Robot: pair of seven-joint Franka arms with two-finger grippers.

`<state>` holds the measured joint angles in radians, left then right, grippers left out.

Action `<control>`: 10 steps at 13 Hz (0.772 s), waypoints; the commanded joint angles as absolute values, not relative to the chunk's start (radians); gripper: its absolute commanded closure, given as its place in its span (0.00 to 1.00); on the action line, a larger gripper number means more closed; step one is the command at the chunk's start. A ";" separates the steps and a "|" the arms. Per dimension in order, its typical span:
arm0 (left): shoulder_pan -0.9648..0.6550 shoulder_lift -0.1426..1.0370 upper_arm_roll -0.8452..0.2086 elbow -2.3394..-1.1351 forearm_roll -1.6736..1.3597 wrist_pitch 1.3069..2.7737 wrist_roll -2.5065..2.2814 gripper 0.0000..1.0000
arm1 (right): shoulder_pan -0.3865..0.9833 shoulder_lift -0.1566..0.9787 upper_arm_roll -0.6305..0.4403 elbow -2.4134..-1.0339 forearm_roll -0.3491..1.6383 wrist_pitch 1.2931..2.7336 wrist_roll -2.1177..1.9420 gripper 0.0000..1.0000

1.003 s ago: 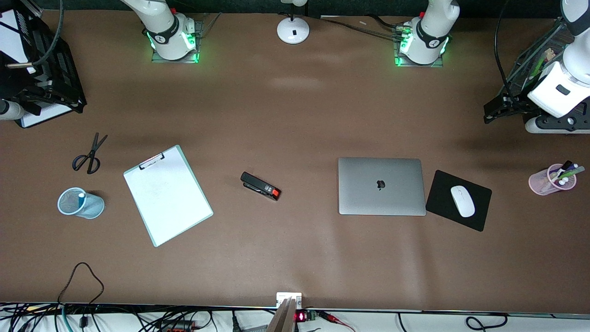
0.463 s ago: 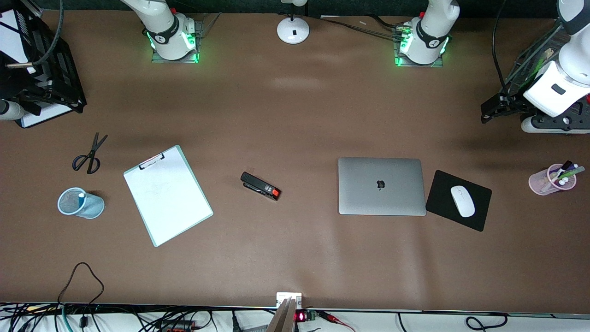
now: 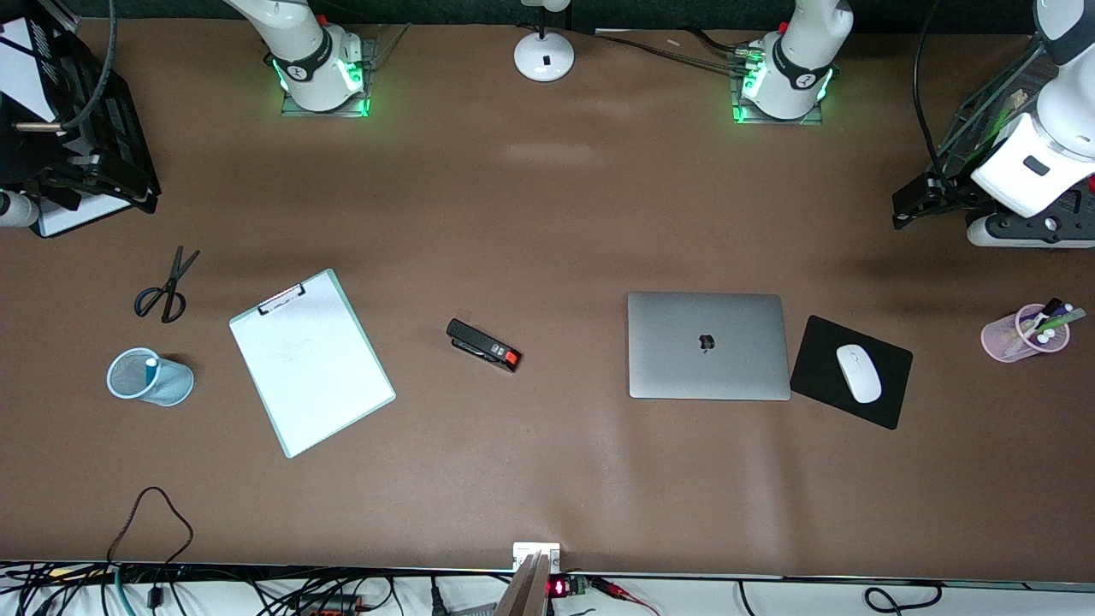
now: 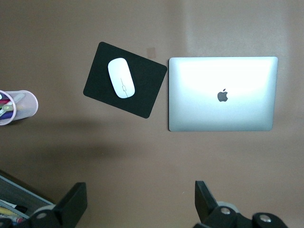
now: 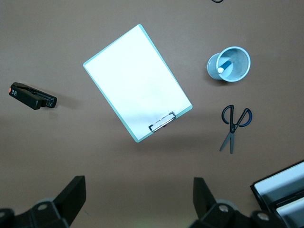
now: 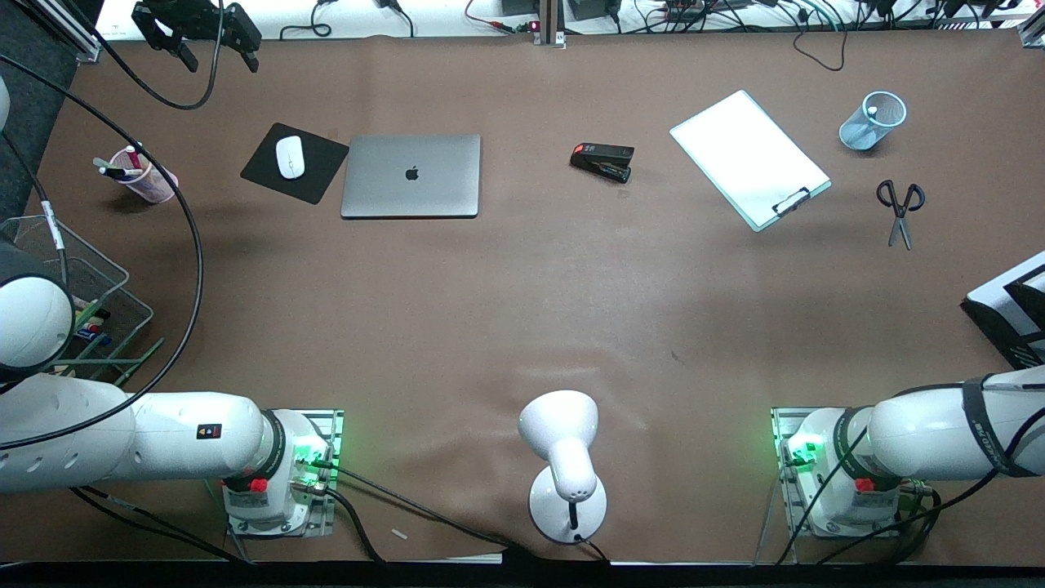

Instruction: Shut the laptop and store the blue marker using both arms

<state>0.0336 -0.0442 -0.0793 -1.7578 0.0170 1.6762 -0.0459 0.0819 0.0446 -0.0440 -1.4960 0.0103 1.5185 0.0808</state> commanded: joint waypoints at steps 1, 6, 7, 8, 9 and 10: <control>0.031 -0.029 -0.078 -1.724 0.012 1.655 -0.023 0.00 | 0.089 0.021 -0.049 -1.519 0.018 1.517 0.101 0.00; 0.031 -0.028 -0.078 -1.724 0.015 1.655 -0.023 0.00 | 0.089 0.021 -0.049 -1.519 0.014 1.517 0.100 0.00; 0.029 -0.028 -0.080 -1.724 0.023 1.655 -0.023 0.00 | 0.089 0.021 -0.049 -1.519 0.014 1.517 0.098 0.00; 0.029 -0.028 -0.081 -1.724 0.026 1.655 -0.023 0.00 | 0.089 0.021 -0.049 -1.520 0.012 1.517 0.086 0.00; 0.031 -0.028 -0.087 -1.724 0.028 1.655 -0.023 0.00 | 0.089 0.020 -0.049 -1.522 0.011 1.517 0.063 0.00; 0.031 -0.028 -0.089 -1.724 0.028 1.655 -0.023 0.00 | 0.089 0.018 -0.049 -1.523 0.011 1.516 0.036 0.00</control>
<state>0.0331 -0.0439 -0.0826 -1.7578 0.0172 1.6762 -0.0447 0.0823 0.0446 -0.0441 -1.4963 0.0101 1.5183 0.0699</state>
